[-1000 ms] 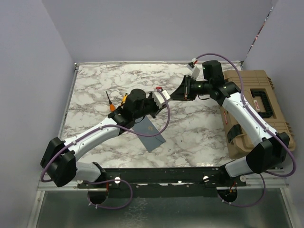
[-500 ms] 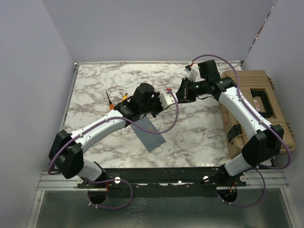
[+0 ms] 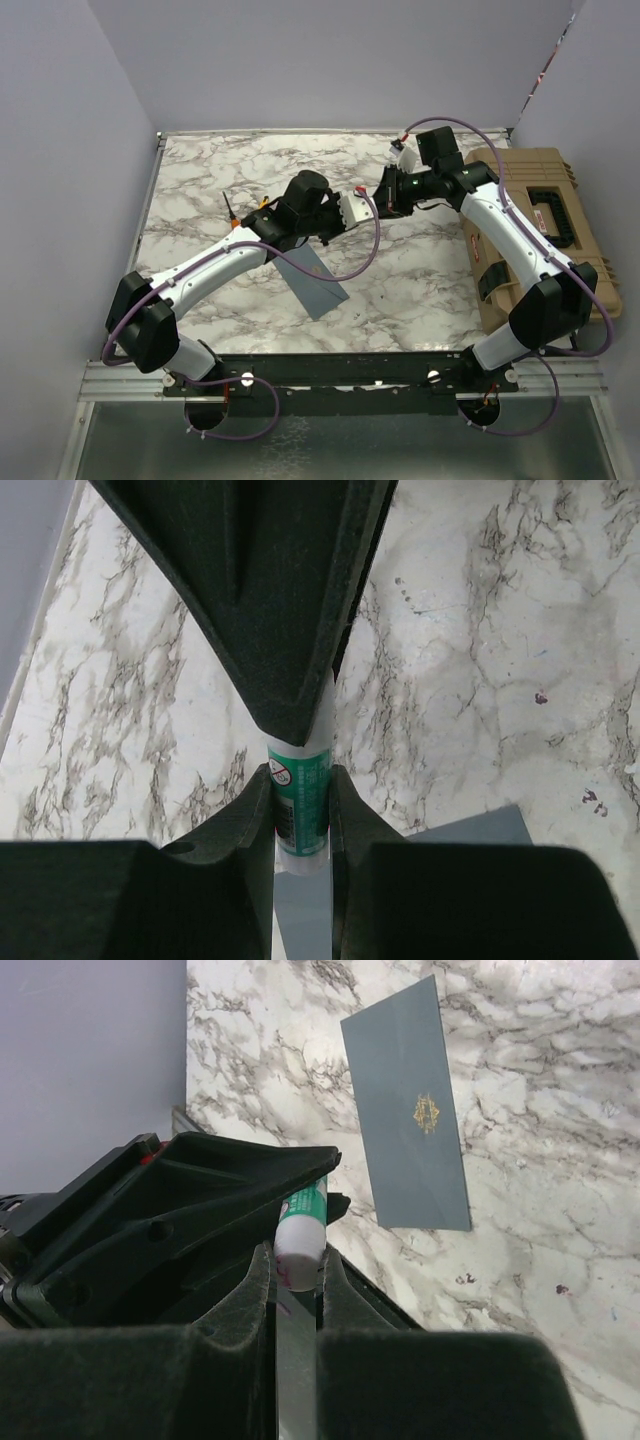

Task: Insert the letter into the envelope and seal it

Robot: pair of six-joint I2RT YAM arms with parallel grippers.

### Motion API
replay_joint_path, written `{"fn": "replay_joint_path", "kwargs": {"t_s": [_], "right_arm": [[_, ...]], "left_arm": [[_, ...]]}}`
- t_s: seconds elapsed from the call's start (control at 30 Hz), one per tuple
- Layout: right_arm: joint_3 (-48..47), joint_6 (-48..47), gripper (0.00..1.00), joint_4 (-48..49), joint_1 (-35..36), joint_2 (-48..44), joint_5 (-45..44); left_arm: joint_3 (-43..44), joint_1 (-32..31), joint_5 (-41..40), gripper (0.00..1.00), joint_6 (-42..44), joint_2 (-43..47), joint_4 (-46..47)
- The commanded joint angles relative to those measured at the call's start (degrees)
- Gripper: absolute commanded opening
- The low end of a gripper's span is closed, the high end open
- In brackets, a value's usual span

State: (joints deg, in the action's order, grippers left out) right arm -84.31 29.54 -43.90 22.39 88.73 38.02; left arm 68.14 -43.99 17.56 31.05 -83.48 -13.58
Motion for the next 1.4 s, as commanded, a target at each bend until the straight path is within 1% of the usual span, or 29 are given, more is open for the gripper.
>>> {"fn": "replay_joint_path", "kwargs": {"t_s": [0.0, 0.07, 0.2, 0.4, 0.47, 0.57, 0.63, 0.8, 0.93, 1.03, 1.13, 1.27, 1.3, 1.37], "right_arm": [[0.60, 2.42, 0.00, -5.68, 1.61, 2.39, 1.90], [1.58, 3.06, 0.00, -5.37, 1.73, 2.43, 4.09], [1.85, 3.22, 0.00, -6.91, 2.30, 2.66, 5.64], [6.27, 6.19, 0.00, -3.53, 2.79, 1.18, 7.85], [6.61, 6.77, 0.00, -2.90, 2.78, 1.15, 8.24], [6.54, 7.38, 0.00, -2.49, 2.79, 1.10, 8.13], [6.24, 7.98, 0.00, -2.15, 2.81, 1.01, 7.61], [6.69, 9.54, 0.00, -0.53, 2.97, 0.82, 7.10], [7.80, 9.63, 0.00, -0.75, 3.45, 1.11, 5.17], [7.35, 9.18, 0.00, -1.49, 3.62, 1.62, 3.27], [3.96, 7.86, 0.00, -2.47, 3.54, 1.83, -0.01], [-3.37, 5.33, 0.00, -5.14, 3.54, 2.39, -5.60], [-4.39, 4.86, 0.02, -4.97, 3.54, 2.08, -6.60], [-5.97, 4.02, 0.09, -4.77, 3.45, 1.13, -8.14]], "left_arm": [[6.47, -3.31, 4.18, 0.00, 2.69, 1.25, 8.75], [7.12, -4.80, 3.59, 0.00, 4.65, 1.65, 8.91], [9.17, -7.51, 2.79, 0.00, 7.99, 1.06, 9.27], [10.02, -10.31, 3.30, 0.00, 10.35, 1.75, 9.80], [9.32, -11.40, 3.51, 0.00, 9.83, 2.75, 12.00], [9.14, -12.70, 6.65, 0.00, 7.67, 4.32, 16.29], [10.31, -12.70, 8.10, 0.00, 6.27, 4.41, 16.74], [9.46, -12.70, 10.88, 0.00, 3.87, 4.22, 18.12], [7.76, -12.73, 10.90, 0.00, 2.41, 5.24, 21.35], [7.15, -12.66, 8.90, 0.00, 2.75, 5.65, 21.39], [3.53, -12.49, 4.69, 0.00, 1.82, 6.79, 20.34], [-6.55, -11.81, -2.87, 0.00, -3.82, 10.40, 21.27], [-9.32, -11.37, -3.53, 0.00, -5.96, 11.57, 22.25], [-13.69, -10.56, -4.04, 0.00, -11.39, 13.69, 24.43]]}}
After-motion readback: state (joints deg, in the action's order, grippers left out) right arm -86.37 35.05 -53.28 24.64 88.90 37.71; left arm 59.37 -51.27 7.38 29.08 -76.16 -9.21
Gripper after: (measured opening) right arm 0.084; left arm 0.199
